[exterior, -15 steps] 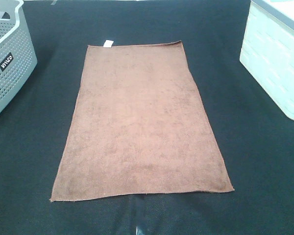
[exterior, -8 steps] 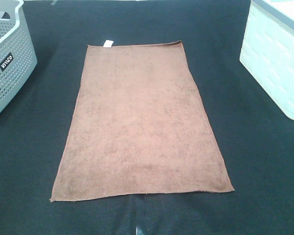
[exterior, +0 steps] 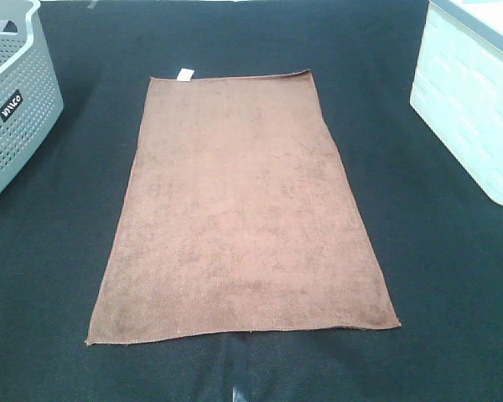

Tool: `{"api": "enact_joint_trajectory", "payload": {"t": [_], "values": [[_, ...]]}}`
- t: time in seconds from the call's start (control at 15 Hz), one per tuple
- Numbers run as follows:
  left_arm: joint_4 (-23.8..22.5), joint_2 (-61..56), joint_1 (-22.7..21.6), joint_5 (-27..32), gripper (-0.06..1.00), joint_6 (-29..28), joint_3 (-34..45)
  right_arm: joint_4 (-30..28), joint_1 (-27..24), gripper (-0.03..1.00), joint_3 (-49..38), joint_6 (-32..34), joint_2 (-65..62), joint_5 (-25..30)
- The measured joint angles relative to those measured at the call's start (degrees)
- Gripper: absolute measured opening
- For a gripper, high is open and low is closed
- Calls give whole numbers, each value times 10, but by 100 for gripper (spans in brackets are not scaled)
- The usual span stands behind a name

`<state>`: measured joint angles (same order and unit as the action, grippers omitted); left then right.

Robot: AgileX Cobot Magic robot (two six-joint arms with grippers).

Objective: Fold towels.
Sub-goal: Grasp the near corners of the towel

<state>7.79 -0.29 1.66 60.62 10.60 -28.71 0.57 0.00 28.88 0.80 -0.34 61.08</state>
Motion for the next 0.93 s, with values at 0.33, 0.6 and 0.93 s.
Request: {"api": "enact_joint_trajectory", "payload": {"t": [0.33, 0.6, 0.93], "values": [[1, 1, 0, -13, 74, -13, -4, 0, 0, 90, 0, 0, 1, -1], [35, 65, 0, -159, 74, -84, -9, 0, 0, 90, 18, 1, 93, -43], [142, 266, 0, -307, 74, -111, 6, 27, 0, 90, 107, 1, 343, -80]]}}
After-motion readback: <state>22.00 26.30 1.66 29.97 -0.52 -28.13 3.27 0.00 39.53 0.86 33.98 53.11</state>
